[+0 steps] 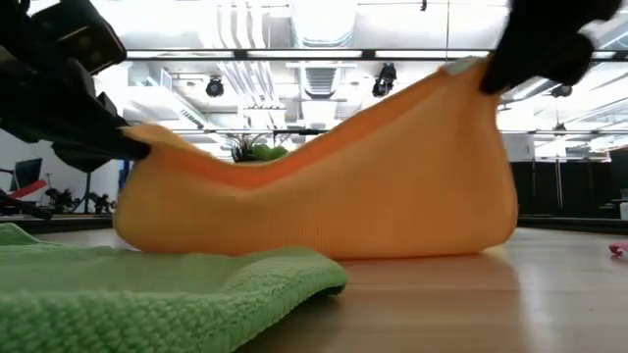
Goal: Fold microfiber towels
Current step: Fold the orange microfiber cloth
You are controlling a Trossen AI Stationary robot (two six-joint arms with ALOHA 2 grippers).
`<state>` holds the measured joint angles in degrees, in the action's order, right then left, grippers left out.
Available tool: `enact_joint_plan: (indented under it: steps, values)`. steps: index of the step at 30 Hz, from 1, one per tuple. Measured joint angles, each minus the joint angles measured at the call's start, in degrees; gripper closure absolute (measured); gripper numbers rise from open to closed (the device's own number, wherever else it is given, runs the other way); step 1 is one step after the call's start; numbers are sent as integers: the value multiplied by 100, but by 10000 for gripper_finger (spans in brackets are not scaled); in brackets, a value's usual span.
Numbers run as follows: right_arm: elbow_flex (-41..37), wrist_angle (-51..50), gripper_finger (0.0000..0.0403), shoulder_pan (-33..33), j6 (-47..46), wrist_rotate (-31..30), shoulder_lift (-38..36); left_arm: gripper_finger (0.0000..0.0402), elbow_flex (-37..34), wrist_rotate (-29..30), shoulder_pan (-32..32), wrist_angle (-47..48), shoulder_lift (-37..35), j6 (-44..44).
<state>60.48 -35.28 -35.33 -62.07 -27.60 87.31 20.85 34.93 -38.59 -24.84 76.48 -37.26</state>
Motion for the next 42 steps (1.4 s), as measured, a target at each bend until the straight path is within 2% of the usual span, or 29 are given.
enact_joint_plan:
  steps: [3,9,16,27,42]
  values:
    - [-147,-168,394,447,261,183,-207,401,-90,199,72,13,-59,-199]
    - [-550,-179,394,1318,573,634,-518,401,-373,481,264,86,-65,-1242]
    - [-725,-142,394,2040,1002,739,-565,401,-604,616,572,80,-61,-2123]
    - [-731,-86,394,2946,1334,830,-303,401,-598,612,1441,-15,-59,-2072]
    - [-731,39,394,3616,1463,855,412,402,-574,586,2303,-79,-56,-1196]
